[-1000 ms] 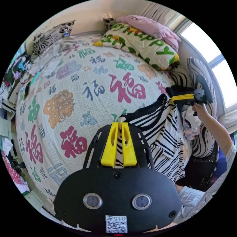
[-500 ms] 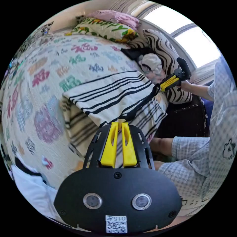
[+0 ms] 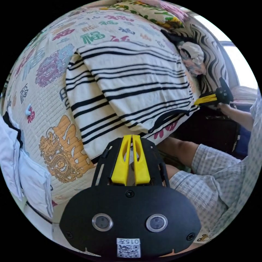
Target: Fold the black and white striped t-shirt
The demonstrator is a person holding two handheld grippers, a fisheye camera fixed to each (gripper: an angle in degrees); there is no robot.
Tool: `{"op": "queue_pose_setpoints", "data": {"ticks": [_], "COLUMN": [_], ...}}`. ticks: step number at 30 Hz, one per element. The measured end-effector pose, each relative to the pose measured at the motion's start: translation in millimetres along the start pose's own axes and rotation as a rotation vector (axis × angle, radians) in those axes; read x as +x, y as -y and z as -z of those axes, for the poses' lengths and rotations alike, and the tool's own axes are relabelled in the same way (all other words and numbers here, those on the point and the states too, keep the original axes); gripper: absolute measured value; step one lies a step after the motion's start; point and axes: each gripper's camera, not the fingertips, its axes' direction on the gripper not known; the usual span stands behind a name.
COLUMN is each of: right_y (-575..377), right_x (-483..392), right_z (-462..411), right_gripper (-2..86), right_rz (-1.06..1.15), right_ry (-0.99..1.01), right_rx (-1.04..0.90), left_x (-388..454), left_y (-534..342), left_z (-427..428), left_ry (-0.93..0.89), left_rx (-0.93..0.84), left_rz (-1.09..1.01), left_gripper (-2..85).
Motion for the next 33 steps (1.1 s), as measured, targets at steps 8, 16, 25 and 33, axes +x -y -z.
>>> {"op": "queue_pose_setpoints", "data": {"ticks": [8, 16, 25, 33], "right_y": [53, 31, 59, 85], "right_x": [-8, 80, 215, 224], "right_z": [-32, 13, 36, 28], "right_gripper": [-0.6, 2.2, 11.6, 3.3], "right_rz": [0.066, -0.305, -0.585, -0.582], "right_ry": [0.144, 0.331, 0.361, 0.366], "right_rx": [0.018, 0.337, 0.486, 0.402], "left_x": [11, -34, -139, -169], "left_y": [32, 46, 121, 90], "left_z": [-32, 15, 46, 42], "left_ry": [-0.064, -0.047, 0.002, -0.102], "left_rx": [-0.013, 0.079, 0.169, 0.203], "left_rz": [-0.049, 0.006, 0.165, 0.277], "left_gripper": [-0.5, 4.2, 11.6, 0.9]}}
